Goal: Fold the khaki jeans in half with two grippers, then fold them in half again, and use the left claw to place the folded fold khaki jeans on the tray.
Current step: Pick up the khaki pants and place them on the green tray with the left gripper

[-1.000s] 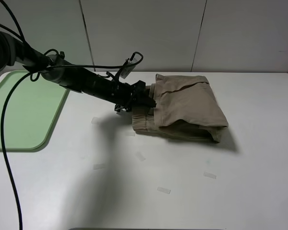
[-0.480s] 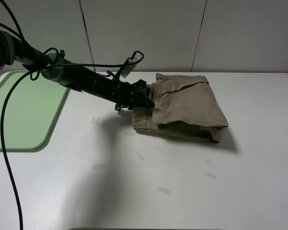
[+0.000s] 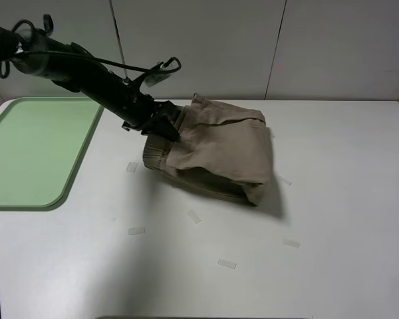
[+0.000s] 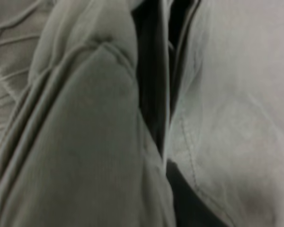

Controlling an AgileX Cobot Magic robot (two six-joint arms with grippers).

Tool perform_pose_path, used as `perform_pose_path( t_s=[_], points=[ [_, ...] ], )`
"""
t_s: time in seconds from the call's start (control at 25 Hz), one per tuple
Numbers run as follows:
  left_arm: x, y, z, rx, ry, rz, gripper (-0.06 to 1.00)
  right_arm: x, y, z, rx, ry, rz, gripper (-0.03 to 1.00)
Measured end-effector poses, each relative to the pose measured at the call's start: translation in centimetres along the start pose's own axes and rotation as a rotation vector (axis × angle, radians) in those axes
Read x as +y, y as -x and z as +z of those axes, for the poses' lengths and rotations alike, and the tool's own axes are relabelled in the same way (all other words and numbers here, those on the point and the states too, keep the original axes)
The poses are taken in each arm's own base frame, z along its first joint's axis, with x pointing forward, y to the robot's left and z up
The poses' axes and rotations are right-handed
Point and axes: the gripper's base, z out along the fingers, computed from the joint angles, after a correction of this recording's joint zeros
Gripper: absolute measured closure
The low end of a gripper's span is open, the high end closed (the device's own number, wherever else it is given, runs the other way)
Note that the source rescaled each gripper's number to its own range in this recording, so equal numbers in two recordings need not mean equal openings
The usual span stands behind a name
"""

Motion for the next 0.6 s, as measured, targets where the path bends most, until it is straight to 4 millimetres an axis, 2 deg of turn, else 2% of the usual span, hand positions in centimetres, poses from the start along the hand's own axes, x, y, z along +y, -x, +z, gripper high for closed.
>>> perform_pose_path(
  t_s=[0.44, 0.6],
  points=[
    [2.9, -0.9, -9.8, 0.123, 0.298, 0.102, 0.94, 0.0, 0.0, 0.0, 0.000, 0.000, 0.000, -0.02],
    [3.6, -1.4, -12.7, 0.146, 0.379, 0.125, 0.94, 0.0, 0.0, 0.0, 0.000, 0.000, 0.000, -0.02]
  ],
)
